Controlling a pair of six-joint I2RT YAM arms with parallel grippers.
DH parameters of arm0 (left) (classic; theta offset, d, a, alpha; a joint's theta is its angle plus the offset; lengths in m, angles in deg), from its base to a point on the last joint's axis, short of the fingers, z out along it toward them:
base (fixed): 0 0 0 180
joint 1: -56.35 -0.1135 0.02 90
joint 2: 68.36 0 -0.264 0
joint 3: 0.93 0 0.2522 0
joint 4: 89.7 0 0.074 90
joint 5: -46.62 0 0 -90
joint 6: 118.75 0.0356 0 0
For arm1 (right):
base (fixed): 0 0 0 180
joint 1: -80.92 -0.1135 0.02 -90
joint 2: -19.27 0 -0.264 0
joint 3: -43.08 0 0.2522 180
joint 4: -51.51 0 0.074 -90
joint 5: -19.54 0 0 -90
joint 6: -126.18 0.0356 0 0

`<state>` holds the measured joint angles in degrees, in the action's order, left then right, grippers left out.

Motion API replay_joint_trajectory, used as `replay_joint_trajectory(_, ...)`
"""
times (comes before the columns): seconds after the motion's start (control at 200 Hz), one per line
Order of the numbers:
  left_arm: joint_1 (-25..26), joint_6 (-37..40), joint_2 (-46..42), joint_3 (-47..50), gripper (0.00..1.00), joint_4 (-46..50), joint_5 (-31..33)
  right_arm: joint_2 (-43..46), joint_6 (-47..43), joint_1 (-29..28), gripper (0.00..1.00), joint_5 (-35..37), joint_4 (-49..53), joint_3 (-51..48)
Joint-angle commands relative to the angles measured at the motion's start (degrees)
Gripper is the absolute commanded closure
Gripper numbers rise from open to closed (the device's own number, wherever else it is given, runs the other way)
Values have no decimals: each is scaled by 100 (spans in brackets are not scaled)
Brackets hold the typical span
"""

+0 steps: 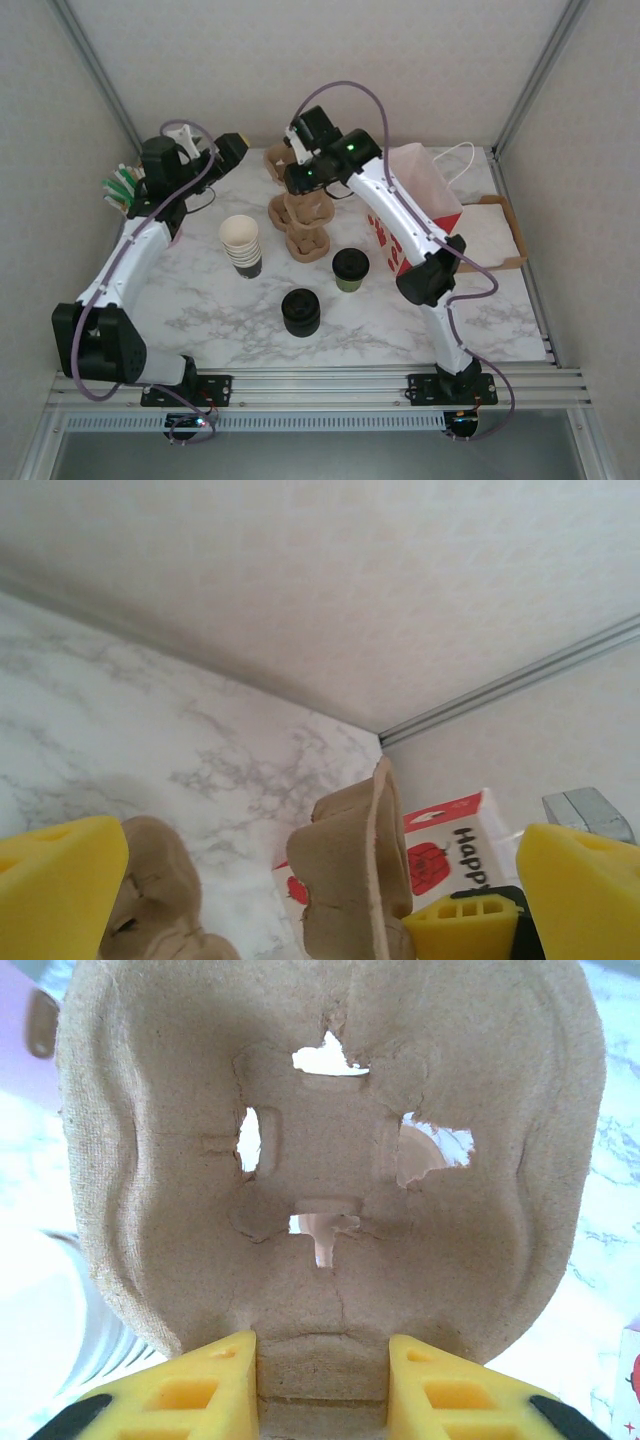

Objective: Pack the takeout coffee

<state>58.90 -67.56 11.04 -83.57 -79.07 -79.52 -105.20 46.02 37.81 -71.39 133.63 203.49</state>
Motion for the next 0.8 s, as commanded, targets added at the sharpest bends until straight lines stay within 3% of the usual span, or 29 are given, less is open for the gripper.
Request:
replay_joint_trajectory(0.0, 92, 109, -281, -251, 0, 249, 90, 467, 62, 10, 68, -243, 140, -103)
replay_joint_trajectory(0.461, 807, 189, -289, -602, 0, 568, 381, 2217, 123, 7, 68, -400, 104, -867)
replay_joint_trajectory(0.796, 1291, 190, 4, -914, 0, 657, 589, 3539, 45, 195, 67, 94, 2, -1621)
